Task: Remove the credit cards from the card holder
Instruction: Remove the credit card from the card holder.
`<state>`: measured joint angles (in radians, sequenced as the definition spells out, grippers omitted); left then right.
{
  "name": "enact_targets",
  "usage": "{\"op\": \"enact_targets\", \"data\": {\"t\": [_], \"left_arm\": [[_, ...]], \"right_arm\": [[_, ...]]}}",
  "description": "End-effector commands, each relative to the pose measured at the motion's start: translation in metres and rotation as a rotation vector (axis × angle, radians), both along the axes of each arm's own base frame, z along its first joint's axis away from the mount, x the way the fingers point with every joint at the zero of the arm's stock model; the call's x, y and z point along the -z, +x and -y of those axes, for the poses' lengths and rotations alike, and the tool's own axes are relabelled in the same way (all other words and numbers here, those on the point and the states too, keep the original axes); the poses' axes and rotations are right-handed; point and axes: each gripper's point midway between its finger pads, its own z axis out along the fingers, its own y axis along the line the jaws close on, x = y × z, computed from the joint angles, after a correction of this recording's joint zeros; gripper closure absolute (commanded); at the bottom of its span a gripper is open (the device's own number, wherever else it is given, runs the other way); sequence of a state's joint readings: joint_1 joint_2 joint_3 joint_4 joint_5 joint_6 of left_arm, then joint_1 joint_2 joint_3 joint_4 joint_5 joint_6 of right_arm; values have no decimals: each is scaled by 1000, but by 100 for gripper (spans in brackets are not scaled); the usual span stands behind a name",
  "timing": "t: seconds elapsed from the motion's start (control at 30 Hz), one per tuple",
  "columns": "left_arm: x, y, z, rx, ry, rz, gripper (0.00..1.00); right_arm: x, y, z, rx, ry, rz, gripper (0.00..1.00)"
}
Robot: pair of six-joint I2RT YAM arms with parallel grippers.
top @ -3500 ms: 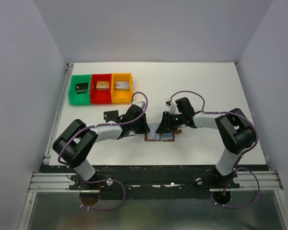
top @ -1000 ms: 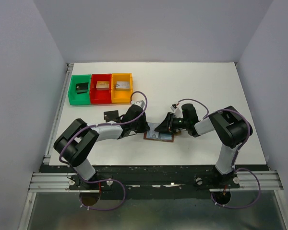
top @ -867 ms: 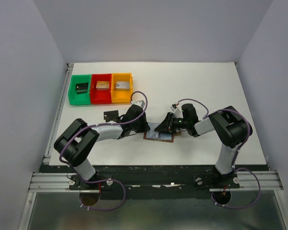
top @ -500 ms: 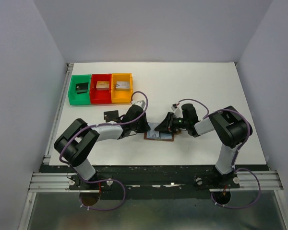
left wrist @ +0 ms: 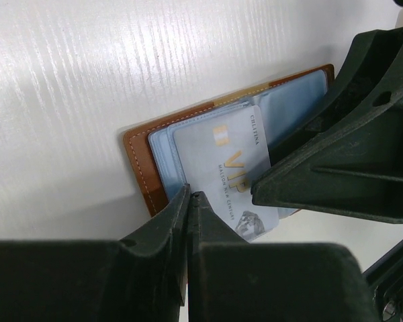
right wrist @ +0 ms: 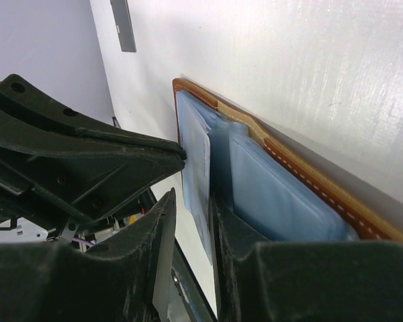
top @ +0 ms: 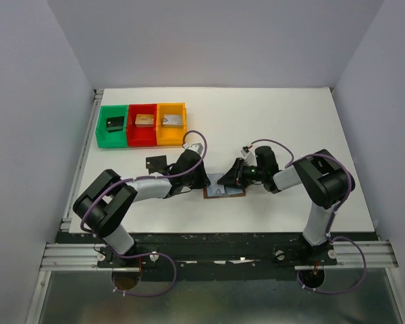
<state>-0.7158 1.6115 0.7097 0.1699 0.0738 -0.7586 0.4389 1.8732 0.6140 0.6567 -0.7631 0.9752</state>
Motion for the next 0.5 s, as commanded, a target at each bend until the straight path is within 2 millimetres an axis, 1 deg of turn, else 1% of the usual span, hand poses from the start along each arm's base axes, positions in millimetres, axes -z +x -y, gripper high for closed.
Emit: {"op": "enact_targets", "data": {"t": [0.0,0.13,0.2,0.33,0.47], "left_arm": [[17,-18,-17,-12,74,-54,86],[17,-18,-19,-19,78,-52,87],[18,-17,-19,-20,81,-52,89],[19,-17,-19,-19,89,-56,99],[21,-17,-20,-20,93,-59,100]], "right_arm": [[2,-1,3,8,-27,29,66],[-1,0,3,7,-31,38,66],[-2,-1,4,4,-36,44,66],[-4,-2,6,1,-47,47,66],[-4,-4,10,-2,-63,58,66]]}}
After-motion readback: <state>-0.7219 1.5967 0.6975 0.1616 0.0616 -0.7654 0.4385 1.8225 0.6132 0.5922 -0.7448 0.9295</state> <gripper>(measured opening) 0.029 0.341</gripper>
